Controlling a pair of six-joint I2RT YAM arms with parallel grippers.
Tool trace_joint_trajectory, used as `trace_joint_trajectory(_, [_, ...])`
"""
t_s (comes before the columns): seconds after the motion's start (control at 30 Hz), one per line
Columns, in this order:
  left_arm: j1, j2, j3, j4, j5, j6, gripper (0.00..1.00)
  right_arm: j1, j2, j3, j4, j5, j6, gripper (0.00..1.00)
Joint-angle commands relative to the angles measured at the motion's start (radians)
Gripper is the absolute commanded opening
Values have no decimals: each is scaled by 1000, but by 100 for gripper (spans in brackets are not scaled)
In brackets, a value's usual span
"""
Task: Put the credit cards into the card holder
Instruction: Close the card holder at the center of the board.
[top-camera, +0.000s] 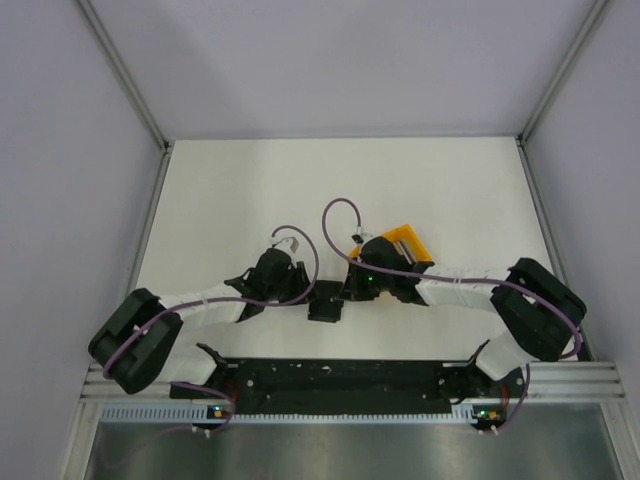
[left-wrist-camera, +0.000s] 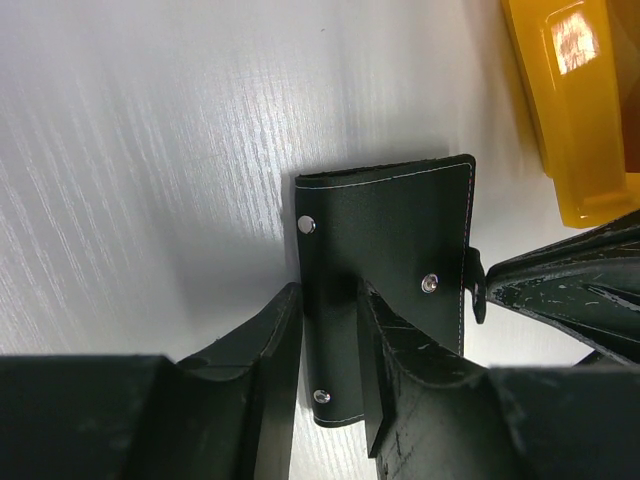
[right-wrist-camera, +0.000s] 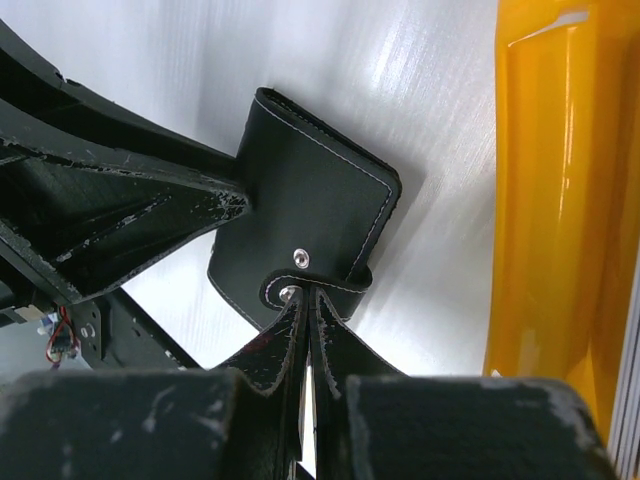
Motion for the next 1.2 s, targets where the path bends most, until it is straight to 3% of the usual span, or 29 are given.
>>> trace_joint_trajectory(0.0, [-4,29,-37,-66,-21,7,33,-5,16,28,53,-12,7,0])
trace_joint_trajectory(0.33, [-4,27,-41,-54,-13,1,25,-5,24,35,55,-18,4,0])
trace_joint_trajectory(1.17, [-6,27,-38,-37,19,10,25,-2,56,52,82,-48,5,0])
